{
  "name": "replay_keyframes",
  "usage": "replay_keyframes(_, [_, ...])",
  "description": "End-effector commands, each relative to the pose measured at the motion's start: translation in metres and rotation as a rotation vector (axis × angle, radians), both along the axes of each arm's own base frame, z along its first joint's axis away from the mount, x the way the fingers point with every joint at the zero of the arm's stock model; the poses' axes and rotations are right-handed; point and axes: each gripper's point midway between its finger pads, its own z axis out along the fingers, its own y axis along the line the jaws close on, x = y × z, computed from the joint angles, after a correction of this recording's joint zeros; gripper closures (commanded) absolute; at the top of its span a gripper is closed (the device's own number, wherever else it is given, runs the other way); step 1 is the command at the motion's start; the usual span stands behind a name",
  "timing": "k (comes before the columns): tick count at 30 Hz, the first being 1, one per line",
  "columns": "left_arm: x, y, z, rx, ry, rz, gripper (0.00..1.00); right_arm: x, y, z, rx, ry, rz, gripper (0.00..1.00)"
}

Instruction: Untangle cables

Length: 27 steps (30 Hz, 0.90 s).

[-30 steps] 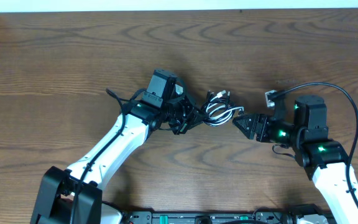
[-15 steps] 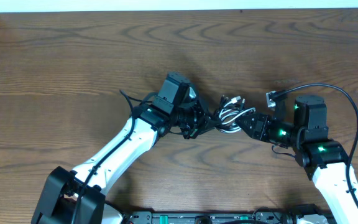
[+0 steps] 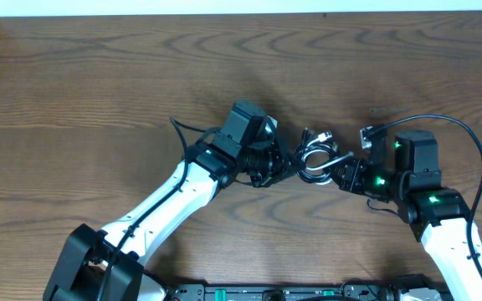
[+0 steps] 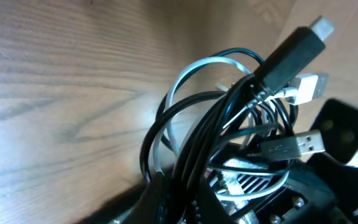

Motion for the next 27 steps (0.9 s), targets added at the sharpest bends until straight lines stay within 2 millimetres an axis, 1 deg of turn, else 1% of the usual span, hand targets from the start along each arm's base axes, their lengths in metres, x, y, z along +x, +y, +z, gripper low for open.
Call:
replay_keyframes(1, [0.014,0.008,-0.003,0.075,-0.167,-0.035,0.93,0.0,-0.031,-0.026,-0.24,-0.008,-0.037,0.99])
replay_keyframes(4, [0.017,0.02,-0.016,0.167,-0.222,-0.043,0.92,-0.001,-0.052,-0.038,-0.369,0.008,-0.076,0.99])
replay_keyframes(6, [0.019,0.032,-0.027,0.252,-0.237,-0.038,0.92,-0.001,-0.066,-0.043,-0.441,0.021,-0.117,0.99])
replay_keyframes(8, [0.018,0.048,-0.041,0.356,-0.237,-0.03,0.93,0.0,-0.072,-0.045,-0.476,0.019,-0.134,0.99])
replay_keyframes(11, [0.016,0.061,-0.05,0.432,-0.235,-0.027,0.93,0.001,-0.072,-0.044,-0.475,0.015,-0.135,0.99])
replay_keyframes(15, [0.021,0.066,-0.052,0.47,-0.298,-0.067,0.93,0.001,-0.074,-0.045,-0.486,0.016,-0.142,0.99])
replay_keyframes(18, [0.025,0.072,-0.052,0.482,-0.318,-0.072,0.92,0.001,-0.084,-0.047,-0.536,0.023,-0.169,0.99])
replay_keyframes(23, [0.034,0.084,-0.052,0.493,-0.324,-0.056,0.93,0.0,-0.116,-0.051,-0.697,0.035,-0.258,0.99])
replay_keyframes(27, [0.037,0.088,-0.052,0.494,-0.323,-0.046,0.93,0.003,-0.133,-0.048,-0.783,0.025,-0.313,0.99])
